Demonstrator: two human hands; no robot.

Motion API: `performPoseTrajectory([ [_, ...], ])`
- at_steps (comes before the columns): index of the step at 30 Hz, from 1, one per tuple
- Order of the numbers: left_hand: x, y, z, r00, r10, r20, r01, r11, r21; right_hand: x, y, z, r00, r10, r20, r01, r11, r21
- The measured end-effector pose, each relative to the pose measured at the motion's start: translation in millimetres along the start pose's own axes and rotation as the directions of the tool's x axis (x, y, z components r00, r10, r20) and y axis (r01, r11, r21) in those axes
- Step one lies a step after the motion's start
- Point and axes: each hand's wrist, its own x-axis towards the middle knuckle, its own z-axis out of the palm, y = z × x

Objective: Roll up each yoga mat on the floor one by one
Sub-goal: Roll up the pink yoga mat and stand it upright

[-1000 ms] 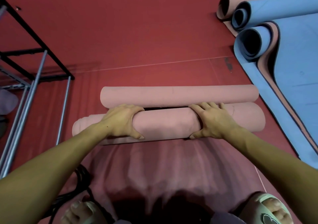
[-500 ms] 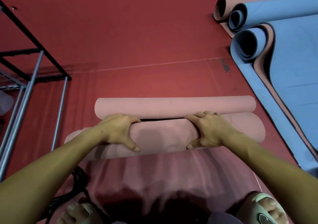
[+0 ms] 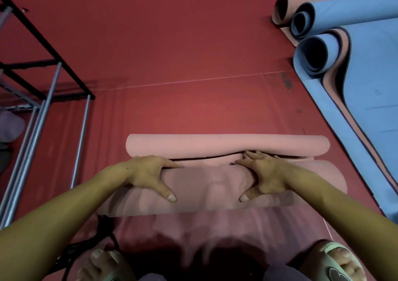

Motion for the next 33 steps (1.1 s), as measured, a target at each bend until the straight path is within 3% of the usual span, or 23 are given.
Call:
performPoseTrajectory([
  [2,-2.9,3.4,-3.2,0.998,0.029,-0.062,-0.027,0.999,0.039,3.5,3.9,0.4,1.0,0.01,0.004,-0.01,0.999,0.035],
  [6,-0.1,3.1,-12.8,0.985,-0.03,-0.168,0.058,0.985,0.16,3.9,7.8,-5.3,0.997,0.008,-0.072,-0.001,0.996,0.084],
  [12,2.4,-10.3,-25.1,0.926,-0.076,-0.37,0.121,0.988,0.098,14.3,19.7,-9.7,0.936,0.007,-0.351,0.066,0.979,0.195],
  [17,3.3,-5.0,-25.4,0.896,-0.038,-0.442,0.103,0.987,0.124,22.8,17.1,-13.9,0.887,-0.042,-0.46,0.153,0.966,0.207],
  [26,2.9,22.1,-16.3,0.865,0.077,-0.496,0.134,0.917,0.376,40.1,16.0,-5.7,0.87,0.037,-0.491,0.025,0.993,0.118],
  [33,5.7,28.2,-0.5,0.868,0.064,-0.492,0.197,0.865,0.461,31.7,5.2,-16.4,0.887,0.067,-0.457,-0.031,0.996,0.084],
])
